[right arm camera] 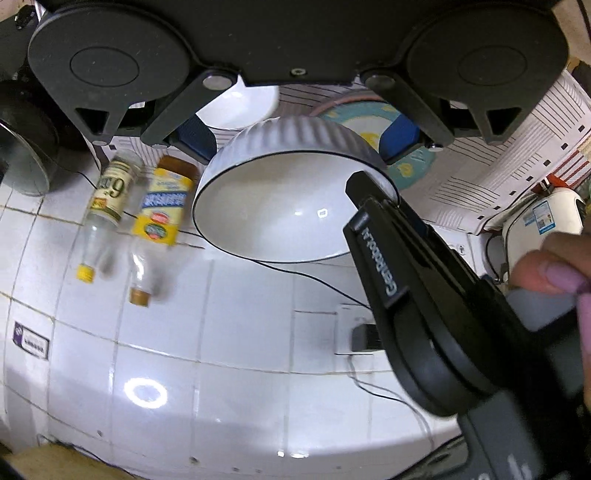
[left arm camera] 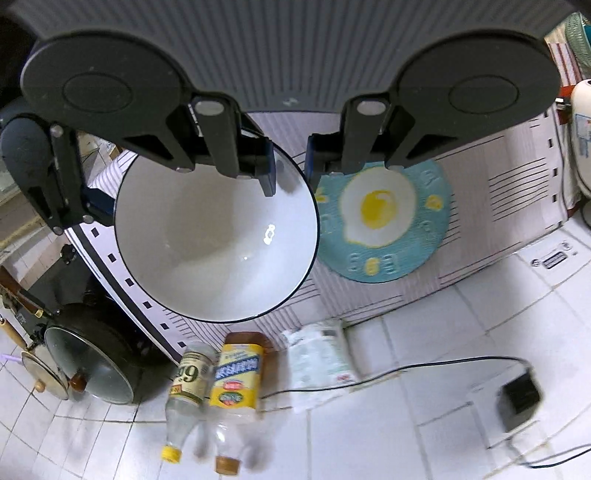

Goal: Organize plates and bowls
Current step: 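Carry the third white bowl with both grippers and lower it into the bowl stack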

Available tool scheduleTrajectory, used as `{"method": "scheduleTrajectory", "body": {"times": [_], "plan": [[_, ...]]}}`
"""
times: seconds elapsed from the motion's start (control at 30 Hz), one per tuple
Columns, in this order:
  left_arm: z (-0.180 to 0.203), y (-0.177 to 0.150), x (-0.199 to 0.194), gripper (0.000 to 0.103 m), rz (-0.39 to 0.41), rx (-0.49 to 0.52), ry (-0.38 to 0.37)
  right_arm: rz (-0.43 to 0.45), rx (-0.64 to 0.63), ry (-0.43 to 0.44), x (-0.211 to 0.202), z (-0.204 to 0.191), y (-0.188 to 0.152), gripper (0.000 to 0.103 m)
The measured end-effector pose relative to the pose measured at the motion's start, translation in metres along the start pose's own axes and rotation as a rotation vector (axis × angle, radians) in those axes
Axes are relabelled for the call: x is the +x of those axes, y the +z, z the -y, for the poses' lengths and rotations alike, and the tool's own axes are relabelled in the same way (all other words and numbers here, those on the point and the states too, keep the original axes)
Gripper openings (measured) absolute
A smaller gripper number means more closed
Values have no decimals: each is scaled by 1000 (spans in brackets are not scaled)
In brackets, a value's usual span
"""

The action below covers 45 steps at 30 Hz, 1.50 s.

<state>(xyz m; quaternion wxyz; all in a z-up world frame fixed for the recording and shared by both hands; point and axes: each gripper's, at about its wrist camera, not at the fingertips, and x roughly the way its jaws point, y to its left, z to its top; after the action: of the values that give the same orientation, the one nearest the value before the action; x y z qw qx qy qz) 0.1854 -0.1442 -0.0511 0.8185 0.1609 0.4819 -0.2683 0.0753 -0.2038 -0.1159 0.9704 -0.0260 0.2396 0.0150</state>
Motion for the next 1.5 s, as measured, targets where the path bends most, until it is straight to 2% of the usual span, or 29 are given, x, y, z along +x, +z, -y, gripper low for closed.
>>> {"method": "scheduleTrajectory", "body": {"times": [0.27,0.5,0.63,0.77,1.0,1.13,1.2,1.3,1.5], "plan": [[27,21,68,14,-121,-87,-37,-87,-15,61,29,56,-24,97],[43,30,120,14,-207,-141,15,-163,34,124,59,88,-46,97],[50,34,133,15,-239,-125,57,-192,45,154,69,94,-52,96],[55,35,139,15,-269,-95,91,-229,3,159,77,91,-53,96],[55,35,143,16,-276,-90,109,-264,-9,157,81,89,-51,96],[59,34,146,17,-268,-83,125,-332,-30,148,85,87,-46,97],[63,34,148,15,-259,-53,150,-323,-49,133,84,85,-45,98],[61,34,147,15,-249,-69,153,-322,-34,128,85,85,-46,99],[58,32,118,17,-164,-95,111,-240,-69,94,54,79,-46,99]]}}
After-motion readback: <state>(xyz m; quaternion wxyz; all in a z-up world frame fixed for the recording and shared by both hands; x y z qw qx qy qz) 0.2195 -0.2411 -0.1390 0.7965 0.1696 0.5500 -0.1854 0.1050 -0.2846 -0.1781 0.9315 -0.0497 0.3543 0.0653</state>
